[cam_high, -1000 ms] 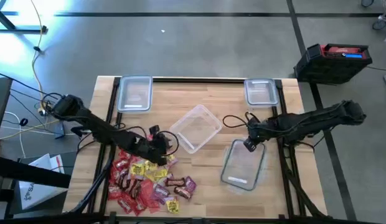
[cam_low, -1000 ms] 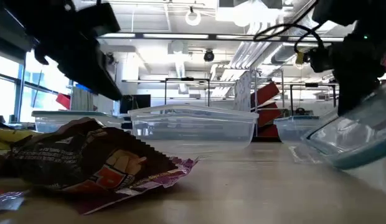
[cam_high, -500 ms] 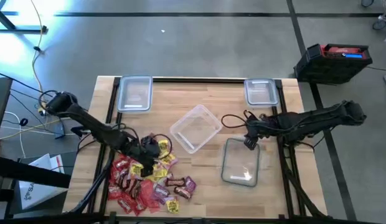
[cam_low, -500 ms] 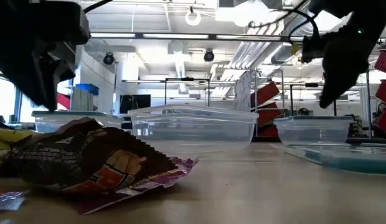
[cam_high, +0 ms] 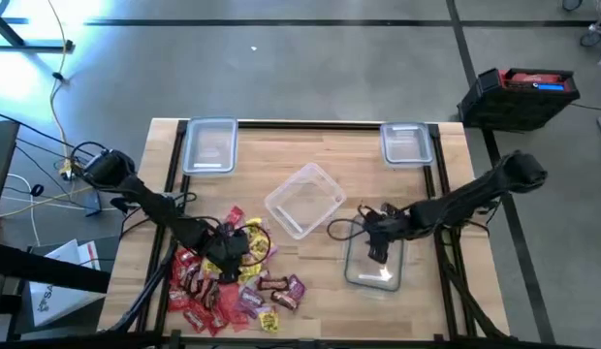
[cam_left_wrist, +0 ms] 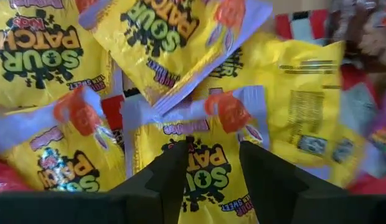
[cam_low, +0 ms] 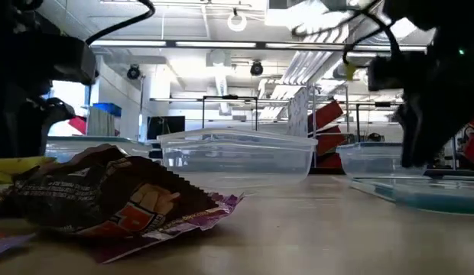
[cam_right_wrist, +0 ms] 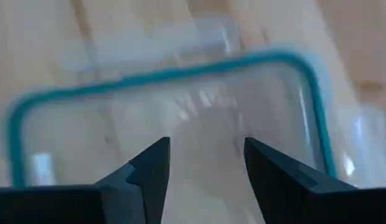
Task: Sort candy
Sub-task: Put the yellow candy into the center transparent bin
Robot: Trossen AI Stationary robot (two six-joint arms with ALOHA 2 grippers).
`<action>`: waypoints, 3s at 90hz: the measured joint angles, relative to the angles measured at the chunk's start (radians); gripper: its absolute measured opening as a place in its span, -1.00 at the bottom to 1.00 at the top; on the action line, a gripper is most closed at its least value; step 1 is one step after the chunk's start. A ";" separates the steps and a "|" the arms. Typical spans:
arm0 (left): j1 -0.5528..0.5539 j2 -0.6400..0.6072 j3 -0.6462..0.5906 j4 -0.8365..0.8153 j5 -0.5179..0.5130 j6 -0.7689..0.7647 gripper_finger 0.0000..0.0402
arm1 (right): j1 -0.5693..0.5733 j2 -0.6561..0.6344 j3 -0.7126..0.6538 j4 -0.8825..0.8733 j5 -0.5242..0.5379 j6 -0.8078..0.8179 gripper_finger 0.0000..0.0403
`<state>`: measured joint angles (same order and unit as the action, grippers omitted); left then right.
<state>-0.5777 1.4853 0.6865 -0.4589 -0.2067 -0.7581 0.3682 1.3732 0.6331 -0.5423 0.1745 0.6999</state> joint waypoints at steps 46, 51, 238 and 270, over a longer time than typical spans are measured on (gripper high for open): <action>0.055 0.054 -0.004 0.119 -0.085 0.063 -0.54 | 0.015 -0.020 0.185 -0.216 0.129 -0.010 -0.12; 0.055 0.054 -0.004 0.123 -0.076 0.076 -0.70 | 0.014 -0.021 0.190 -0.020 0.142 -0.086 -0.12; -0.008 -0.293 -0.004 0.181 -0.498 0.255 -1.00 | -0.128 0.872 0.625 0.883 0.170 -0.442 -0.12; 0.304 -0.266 -0.005 0.311 -0.321 0.514 -1.00 | -0.125 0.875 0.626 0.860 0.239 -0.384 -0.48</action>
<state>-0.2738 1.2191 0.6819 -0.1477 -0.5275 -0.2440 0.2437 2.2483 1.2591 0.3176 0.4140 0.3155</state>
